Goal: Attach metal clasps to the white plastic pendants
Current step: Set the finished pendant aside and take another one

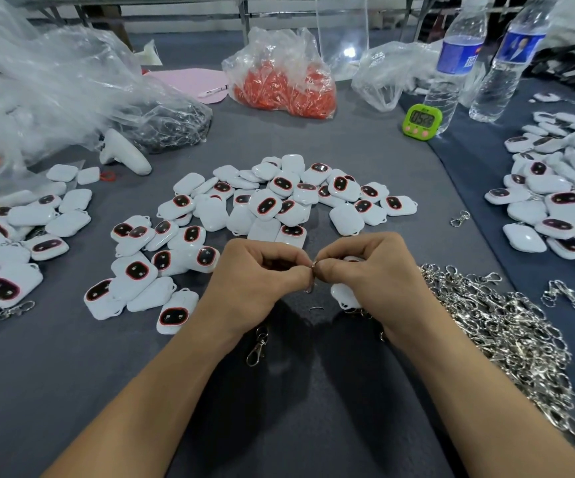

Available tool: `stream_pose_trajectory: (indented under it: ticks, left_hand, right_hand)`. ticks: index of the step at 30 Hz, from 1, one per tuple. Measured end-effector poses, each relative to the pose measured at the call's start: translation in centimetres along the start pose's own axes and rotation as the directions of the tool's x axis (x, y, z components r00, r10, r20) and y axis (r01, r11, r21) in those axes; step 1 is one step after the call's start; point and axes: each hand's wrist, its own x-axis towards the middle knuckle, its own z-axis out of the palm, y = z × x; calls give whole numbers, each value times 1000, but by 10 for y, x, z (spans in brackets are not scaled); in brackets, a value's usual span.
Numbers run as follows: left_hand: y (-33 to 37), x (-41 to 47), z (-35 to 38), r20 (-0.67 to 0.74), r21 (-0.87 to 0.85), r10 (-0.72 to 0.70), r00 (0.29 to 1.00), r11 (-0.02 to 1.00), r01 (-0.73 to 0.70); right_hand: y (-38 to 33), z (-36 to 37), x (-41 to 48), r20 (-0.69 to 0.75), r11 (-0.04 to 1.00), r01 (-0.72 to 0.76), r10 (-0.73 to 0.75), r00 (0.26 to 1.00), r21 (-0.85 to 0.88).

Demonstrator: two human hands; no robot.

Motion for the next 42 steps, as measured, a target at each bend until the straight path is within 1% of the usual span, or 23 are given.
stream_pose_trajectory:
  ticks: [7,8,9,10,11,12,13,14,15,16,17,18,19,21,24,26,29,32,37,42]
  left_hand:
    - [2,-1,-1,15,84,6,1000,996,-7]
    - [2,-2,1,-16,92,10,1000,996,-9]
    - [2,-4,2,-80,117,36,996,993,-26]
    - [1,-5,1,-175,183,100,979,981,-68]
    - [0,-6,0,-255,302,210,944,945,-129]
    - [0,-7,-4,-279,453,337,899,872,-186]
    - [-1,-8,-7,-239,587,437,867,776,-229]
    - [-2,-9,-10,-157,686,476,865,683,-251]
    - [-4,-8,-11,-64,749,453,889,610,-257]
    - [-5,-7,-11,16,783,390,921,568,-254]
    - [-6,-6,-9,70,795,318,946,555,-245]
    - [-7,-4,-7,101,796,263,959,557,-237]
    - [-7,-2,-5,117,792,238,964,563,-235]
    - [-8,-1,-5,125,771,231,965,590,-241]
    - [-12,1,-10,124,714,232,965,654,-249]
    - [-14,2,-12,120,682,214,969,692,-237]
    - [-15,3,-15,144,658,204,968,711,-247]
    - [-14,3,-17,160,644,213,964,717,-266]
    - [-13,2,-16,170,643,233,958,711,-287]
    - [-12,1,-14,175,650,252,952,697,-304]
  right_hand:
    - [0,0,-2,53,997,43,-39,998,-61]
    - [0,0,-2,54,996,50,-46,998,-75]
    - [1,0,-2,52,995,49,-45,998,-85]
    - [1,-1,-1,49,995,38,-33,998,-96]
    - [1,0,-1,47,995,14,-9,999,-99]
    - [2,-1,-1,43,996,-23,27,999,-89]
    - [2,-2,0,39,996,-68,70,997,-58]
    - [3,-3,2,47,994,-113,113,992,-9]
    - [2,-4,2,69,988,-146,142,988,57]
    - [1,-4,3,98,982,-162,152,983,100]
    - [0,-3,3,120,980,-158,144,982,120]
    - [1,-3,3,119,984,-140,127,985,111]
    - [3,-2,3,94,990,-115,108,990,75]
    - [4,-2,3,18,997,-39,40,999,-60]
    - [5,-1,2,26,977,51,-46,999,-205]
    - [5,0,2,36,964,77,-70,997,-254]
    - [4,0,0,53,957,100,-89,995,-274]
    - [4,2,0,31,956,110,-106,994,-272]
    - [4,3,0,28,951,118,-115,993,-285]
    - [2,6,-5,7,929,168,-175,985,-331]
